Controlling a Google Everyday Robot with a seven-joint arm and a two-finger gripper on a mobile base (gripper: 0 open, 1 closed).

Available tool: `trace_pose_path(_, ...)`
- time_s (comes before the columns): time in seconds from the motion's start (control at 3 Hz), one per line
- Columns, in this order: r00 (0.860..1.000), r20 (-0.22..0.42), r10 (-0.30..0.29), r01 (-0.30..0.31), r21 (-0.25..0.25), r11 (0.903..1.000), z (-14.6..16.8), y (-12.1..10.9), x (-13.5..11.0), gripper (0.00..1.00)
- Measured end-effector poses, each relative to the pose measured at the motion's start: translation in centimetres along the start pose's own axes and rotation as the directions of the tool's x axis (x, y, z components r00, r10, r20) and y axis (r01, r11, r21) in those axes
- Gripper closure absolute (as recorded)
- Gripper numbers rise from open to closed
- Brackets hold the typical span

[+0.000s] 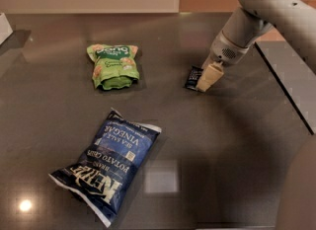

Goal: Move rxbar blueberry near blue chip bag

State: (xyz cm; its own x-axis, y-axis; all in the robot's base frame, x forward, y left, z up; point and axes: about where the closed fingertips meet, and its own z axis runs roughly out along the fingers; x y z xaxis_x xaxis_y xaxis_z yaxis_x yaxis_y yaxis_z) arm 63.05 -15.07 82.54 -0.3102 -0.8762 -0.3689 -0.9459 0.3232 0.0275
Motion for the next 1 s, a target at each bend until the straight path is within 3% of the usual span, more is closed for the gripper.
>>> trace_pose_path(0.33, 1.000, 0.000, 0.000, 0.000, 0.000, 1.0000, -0.3, 0.0, -0.1, 1.00)
trace_pose_path(0.67, 0.998, 0.054, -0.010, 0.011, -0.029, 0.9995, -1.6, 2.4, -1.5, 1.00)
trace_pose_path(1.0, 0.990, 0.134, -0.053, 0.066, -0.093, 0.9935, -4.0, 7.9, -3.2, 1.00)
